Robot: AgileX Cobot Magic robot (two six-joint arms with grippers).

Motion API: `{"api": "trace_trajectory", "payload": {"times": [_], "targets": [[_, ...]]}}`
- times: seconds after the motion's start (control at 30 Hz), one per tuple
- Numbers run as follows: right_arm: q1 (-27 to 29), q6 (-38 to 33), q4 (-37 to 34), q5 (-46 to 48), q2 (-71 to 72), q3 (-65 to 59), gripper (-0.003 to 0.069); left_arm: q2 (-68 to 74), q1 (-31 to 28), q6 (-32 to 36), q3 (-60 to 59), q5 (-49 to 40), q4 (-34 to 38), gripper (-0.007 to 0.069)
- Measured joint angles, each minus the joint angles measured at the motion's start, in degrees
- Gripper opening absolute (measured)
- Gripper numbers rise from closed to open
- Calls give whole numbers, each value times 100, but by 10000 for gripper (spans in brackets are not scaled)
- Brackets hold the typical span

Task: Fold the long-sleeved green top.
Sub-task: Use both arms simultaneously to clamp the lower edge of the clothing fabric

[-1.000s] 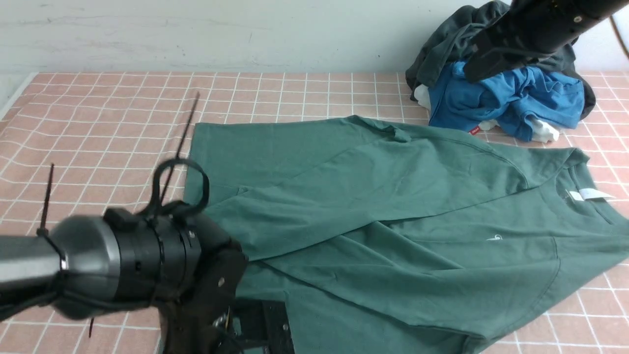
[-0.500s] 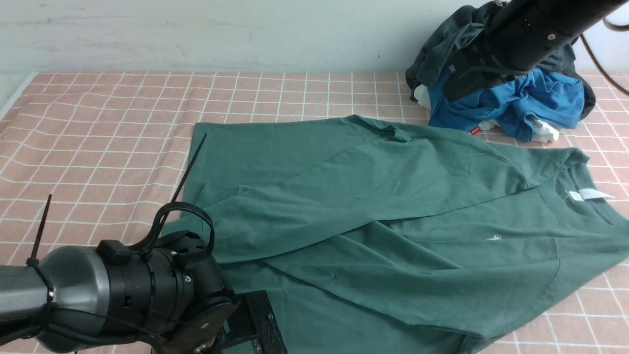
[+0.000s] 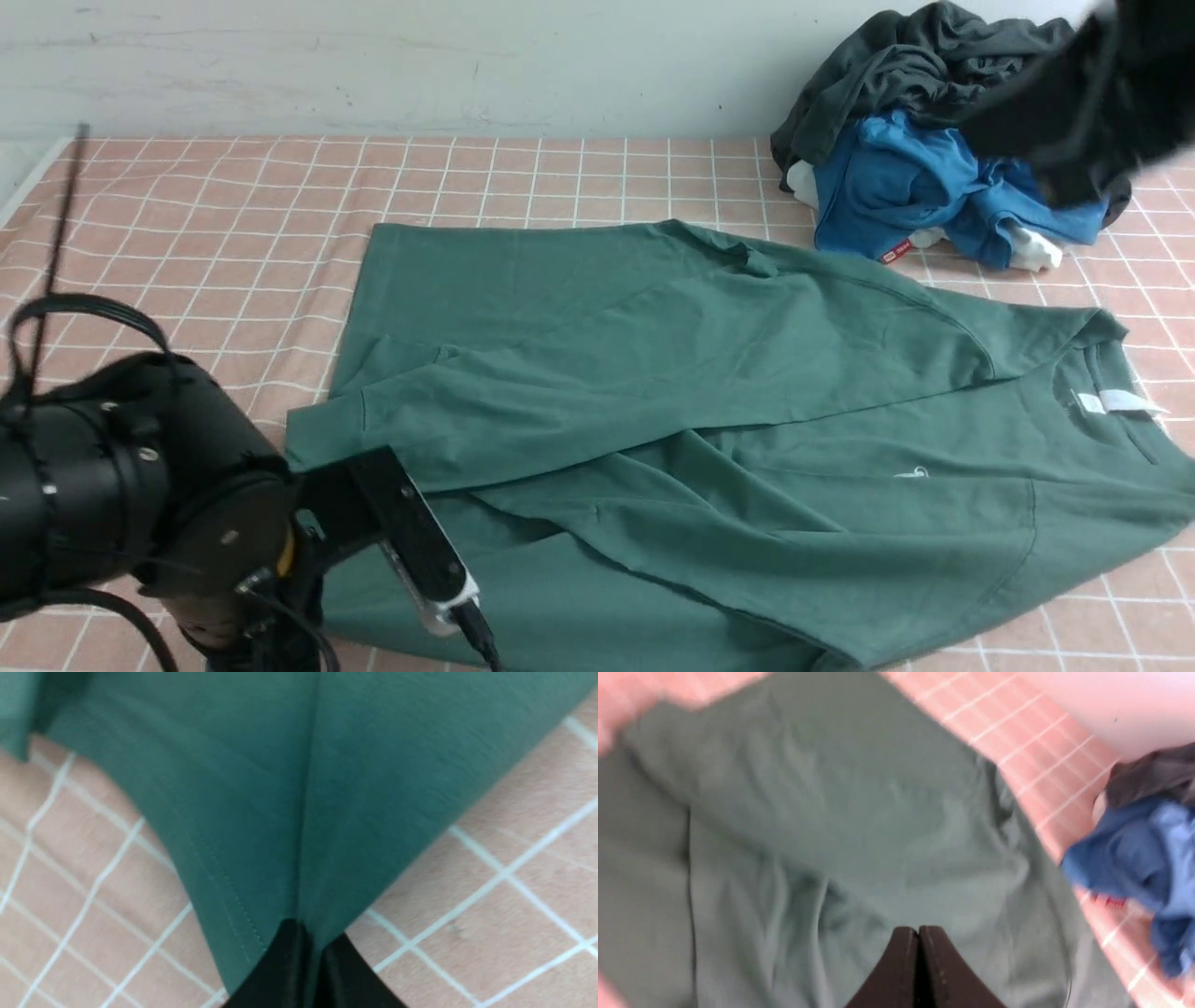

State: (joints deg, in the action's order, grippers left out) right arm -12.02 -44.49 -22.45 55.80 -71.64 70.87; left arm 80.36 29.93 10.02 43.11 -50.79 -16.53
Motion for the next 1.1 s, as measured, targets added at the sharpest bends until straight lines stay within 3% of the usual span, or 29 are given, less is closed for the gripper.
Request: {"api": "trace_trajectory", "payload": {"times": [0.1, 0.3, 0.43, 0.63, 0.8, 1.0, 1.1], "targets": [[0, -668, 289, -156, 306, -1434, -11, -87, -347, 5, -20, 0, 222, 6], [0, -902, 1328, -783, 113, -3116, 66, -87, -652, 12, -27, 107, 536, 6], [0, -839, 2626, -1797, -433, -3657, 249, -87, -652, 30, -27, 151, 672, 6], [0, -397, 3966, -2444, -1214, -3685, 360, -87, -652, 41, -27, 151, 737, 6], [0, 249, 4687, -2826, -1637, -3670, 307, -87, -652, 41, -27, 151, 819, 6], [0, 1046, 4959, -3011, -1633, -3685, 64, -154, -652, 41, -27, 145, 838, 6], [0, 1339, 5007, -3060, -1424, -3684, 6, -260, -652, 41, -27, 145, 849, 6]]}}
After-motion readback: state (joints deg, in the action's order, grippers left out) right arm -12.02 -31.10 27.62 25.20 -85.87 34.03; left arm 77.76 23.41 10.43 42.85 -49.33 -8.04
